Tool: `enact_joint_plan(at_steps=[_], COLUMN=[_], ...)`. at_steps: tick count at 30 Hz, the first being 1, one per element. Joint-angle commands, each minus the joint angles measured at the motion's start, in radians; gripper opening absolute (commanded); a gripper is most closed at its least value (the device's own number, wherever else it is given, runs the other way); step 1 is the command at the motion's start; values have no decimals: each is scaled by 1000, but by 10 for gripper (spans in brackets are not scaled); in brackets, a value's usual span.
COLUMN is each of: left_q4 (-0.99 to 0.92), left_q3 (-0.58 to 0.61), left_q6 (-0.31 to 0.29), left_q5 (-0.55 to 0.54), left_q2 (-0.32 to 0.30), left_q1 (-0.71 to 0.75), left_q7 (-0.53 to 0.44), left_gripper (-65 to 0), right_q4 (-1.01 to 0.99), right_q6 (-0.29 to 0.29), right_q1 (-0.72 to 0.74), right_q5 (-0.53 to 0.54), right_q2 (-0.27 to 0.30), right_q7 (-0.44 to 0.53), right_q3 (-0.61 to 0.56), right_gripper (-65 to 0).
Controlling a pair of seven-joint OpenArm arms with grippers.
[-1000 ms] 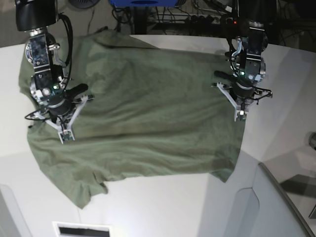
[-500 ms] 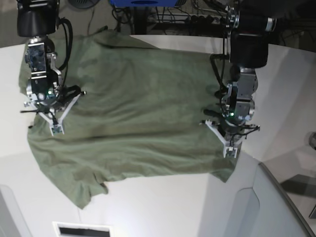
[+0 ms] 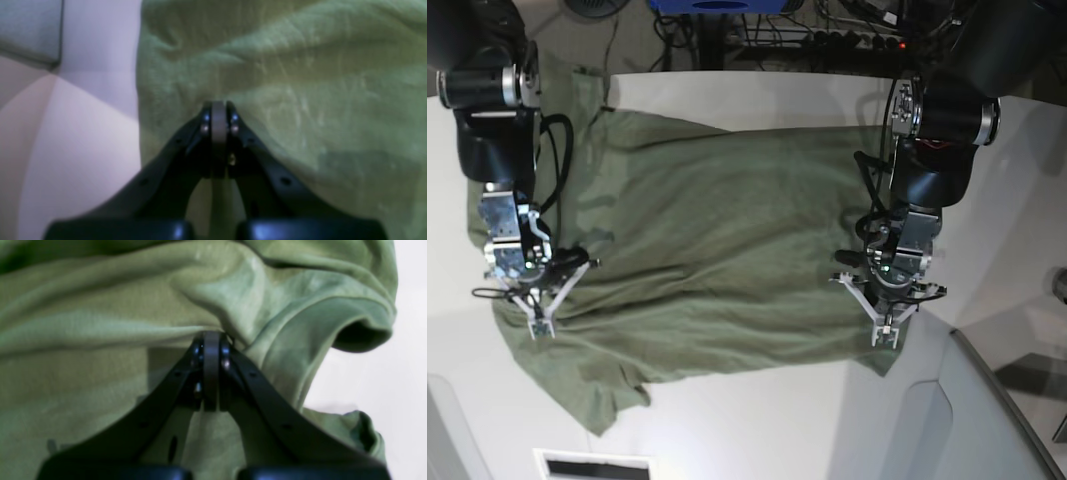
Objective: Layout the t-shirt on the table in an organized manner, then fold the t-shirt properly
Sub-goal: 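Release the shirt and lift both grippers away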
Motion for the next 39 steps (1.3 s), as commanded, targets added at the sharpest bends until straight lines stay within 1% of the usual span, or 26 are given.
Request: enact_joint_plan(at_steps=[1,3,7,8,10,11,12,14,15,17,19,22,23,24,25,27,30,32,33,35,36,37,39], left_q4=[-10,-60,-171,-186,-192,-192,-186,-123,-73,81,267,529,598,664,715,810,897,937,955,975,980,982,979], left_q3=[3,4,4,4,4,4,4,6,4,0,3,-6,-8,-8,-8,-11,-69,-120,-151,-226,-264,-299,-344], left_q6=[20,20,20,20,20,18,18,16,16,15,3,-49,-56,-59,-62,-62,-65,-69,-92,-181,-220,-257,-306], left_q5=[2,2,4,4,4,2,-1,-4,-6,0,-7,-9,-9,-9,-10,-10,-10,-10,-12,-47,-67,-87,-102], left_q2=[-10,-8,3,10,26,27,30,32,29,24,-7,-22,-36,-50,-60,-102,-139,-149,-151,-151,-151,-151,-151], left_q1=[-55,-99,-188,-210,-239,-250,-251,-230,-188,-102,14,155,198,243,280,369,482,550,582,651,680,705,738], left_q7=[-27,-61,-166,-183,-185,-174,-156,-104,-73,-8,79,205,236,254,259,260,257,251,231,167,142,121,90], left_gripper=[-650,-650,-650,-650,-650,-650,-650,-650,-650,-650,-650,-650,-650,-650,-650,-650,-650,-650,-650,-650,-650,-650,-650], right_q4=[-39,-89,-98,-93,-41,20,108,347,476,711,886,1028,1056,1074,1090,1116,1165,1179,1183,1179,1177,1176,1174], right_q6=[-4,-4,-4,-4,-4,-4,-4,-4,-4,-4,-4,-4,-5,-10,-11,-13,-13,-13,-13,-13,-13,-15,-21], right_q1=[29,61,66,66,61,44,7,-85,-142,-258,-370,-505,-539,-568,-593,-642,-702,-726,-737,-748,-752,-754,-755], right_q5=[-7,-9,-9,-9,-11,-11,-11,-11,-7,-7,-7,-9,-11,-11,-11,-11,-11,-11,-11,-12,-12,-12,-12], right_q2=[7,9,24,25,27,29,32,47,47,33,9,6,6,7,7,7,7,7,7,7,7,7,7], right_q7=[-23,15,127,143,140,113,60,-75,-140,-241,-308,-364,-374,-378,-379,-382,-382,-382,-382,-382,-382,-382,-381], right_q3=[1,0,0,0,1,6,6,3,1,0,-32,-121,-155,-184,-204,-250,-318,-351,-379,-442,-463,-482,-511], right_gripper=[-650,-650,-650,-650,-650,-650,-650,-650,-650,-650,-648,-645,-635,-606,-579,-507,-425,-380,-353,-300,-284,-270,-267])
